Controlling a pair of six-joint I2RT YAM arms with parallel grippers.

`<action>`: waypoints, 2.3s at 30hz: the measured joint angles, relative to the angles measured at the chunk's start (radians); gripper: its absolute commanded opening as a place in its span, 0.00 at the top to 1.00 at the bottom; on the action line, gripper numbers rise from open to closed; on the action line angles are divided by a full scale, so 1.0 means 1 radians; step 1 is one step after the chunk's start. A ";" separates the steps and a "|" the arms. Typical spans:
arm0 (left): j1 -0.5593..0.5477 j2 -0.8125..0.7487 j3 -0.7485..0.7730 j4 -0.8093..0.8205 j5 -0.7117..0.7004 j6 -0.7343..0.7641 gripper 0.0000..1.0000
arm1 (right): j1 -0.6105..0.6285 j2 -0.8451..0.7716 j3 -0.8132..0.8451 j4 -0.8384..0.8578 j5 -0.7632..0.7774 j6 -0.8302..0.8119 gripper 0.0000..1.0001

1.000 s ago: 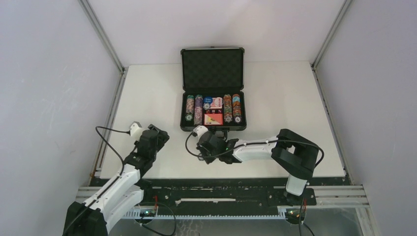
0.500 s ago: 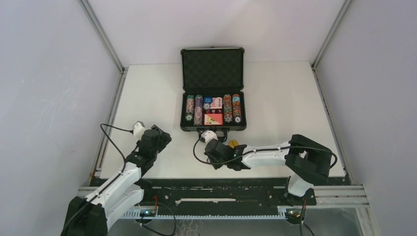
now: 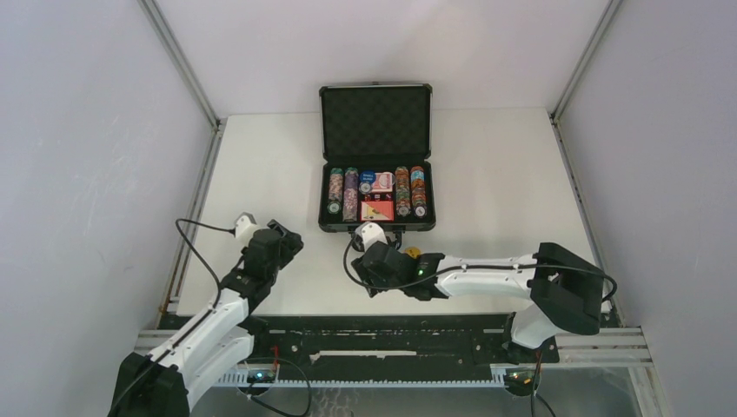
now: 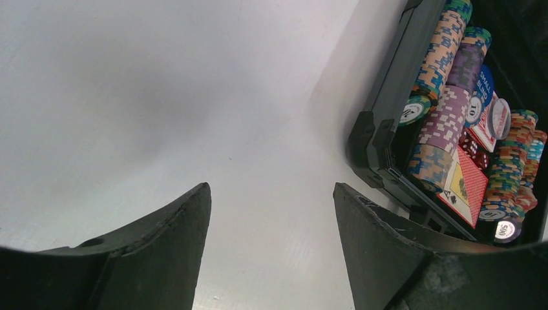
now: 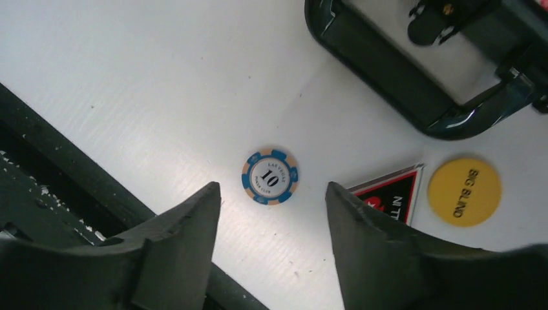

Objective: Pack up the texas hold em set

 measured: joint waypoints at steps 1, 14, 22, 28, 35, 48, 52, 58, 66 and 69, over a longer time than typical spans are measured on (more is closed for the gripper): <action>-0.001 0.001 0.000 0.002 0.002 0.000 0.25 | 0.000 0.003 0.015 -0.014 0.007 -0.003 0.25; -0.008 0.019 0.000 0.011 0.006 0.012 0.25 | 0.001 0.146 0.116 -0.121 -0.006 -0.022 0.27; -0.010 0.031 0.000 0.016 0.006 0.018 0.26 | 0.019 0.178 0.116 -0.129 -0.008 -0.019 0.33; -0.011 0.033 0.000 0.017 0.006 0.018 0.26 | 0.023 0.185 0.116 -0.130 -0.010 -0.015 0.36; -0.011 0.034 0.000 0.017 0.014 0.018 0.25 | 0.027 0.195 0.118 -0.123 -0.010 -0.006 0.39; -0.011 0.041 0.000 0.018 0.021 0.018 0.25 | 0.027 0.217 0.130 -0.084 -0.009 0.000 0.40; -0.011 0.047 0.000 0.018 0.022 0.018 0.26 | 0.029 0.218 0.130 -0.083 -0.010 0.001 0.43; -0.011 0.049 0.000 0.018 0.022 0.018 0.25 | 0.031 0.221 0.131 -0.079 -0.010 0.003 0.51; -0.013 0.049 0.000 0.018 0.023 0.018 0.26 | 0.032 0.221 0.131 -0.079 -0.005 0.003 0.52; -0.013 0.050 0.000 0.020 0.024 0.018 0.26 | 0.032 0.221 0.131 -0.079 -0.002 0.003 0.52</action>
